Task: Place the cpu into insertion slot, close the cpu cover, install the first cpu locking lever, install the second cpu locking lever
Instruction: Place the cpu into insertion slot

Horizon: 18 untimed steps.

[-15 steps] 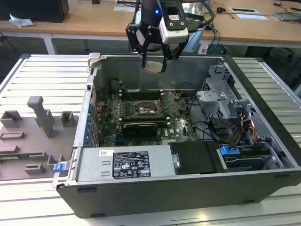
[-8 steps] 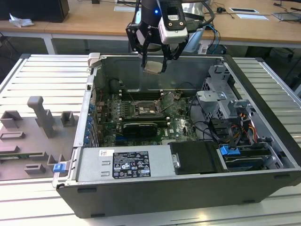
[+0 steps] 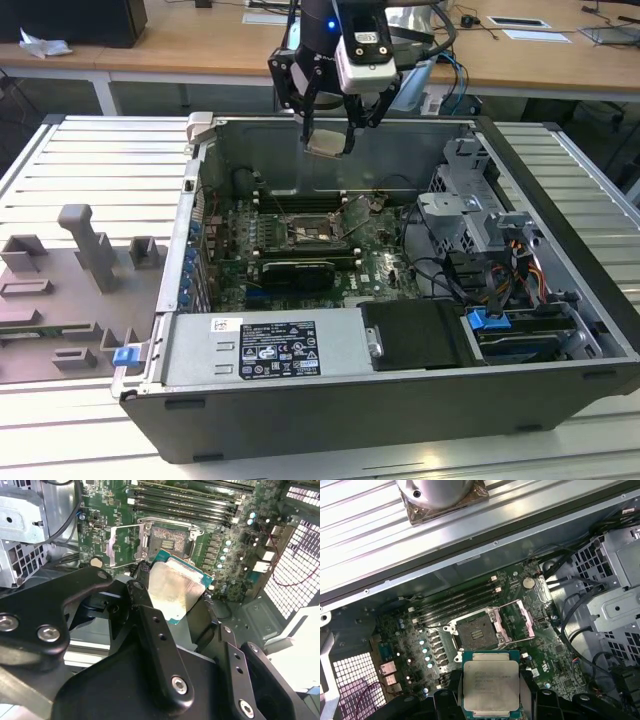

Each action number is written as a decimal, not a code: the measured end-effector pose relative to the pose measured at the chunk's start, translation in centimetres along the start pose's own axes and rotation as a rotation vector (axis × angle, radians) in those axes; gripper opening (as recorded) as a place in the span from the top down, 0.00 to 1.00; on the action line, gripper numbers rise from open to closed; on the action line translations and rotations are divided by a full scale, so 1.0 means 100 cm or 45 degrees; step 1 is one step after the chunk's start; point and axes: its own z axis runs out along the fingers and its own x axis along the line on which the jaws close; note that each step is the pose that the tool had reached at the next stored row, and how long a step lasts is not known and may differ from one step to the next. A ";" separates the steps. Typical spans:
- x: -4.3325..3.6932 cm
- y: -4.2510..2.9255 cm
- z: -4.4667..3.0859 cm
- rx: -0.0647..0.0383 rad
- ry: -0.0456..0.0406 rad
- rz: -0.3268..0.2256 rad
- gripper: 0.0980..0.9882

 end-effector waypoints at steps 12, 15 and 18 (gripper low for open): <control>0.0000 0.0000 0.0000 -0.001 -0.005 0.053 0.50; 0.0000 0.0000 0.0000 -0.001 -0.006 0.067 0.50; 0.0000 0.0000 0.0000 -0.001 -0.007 0.079 0.50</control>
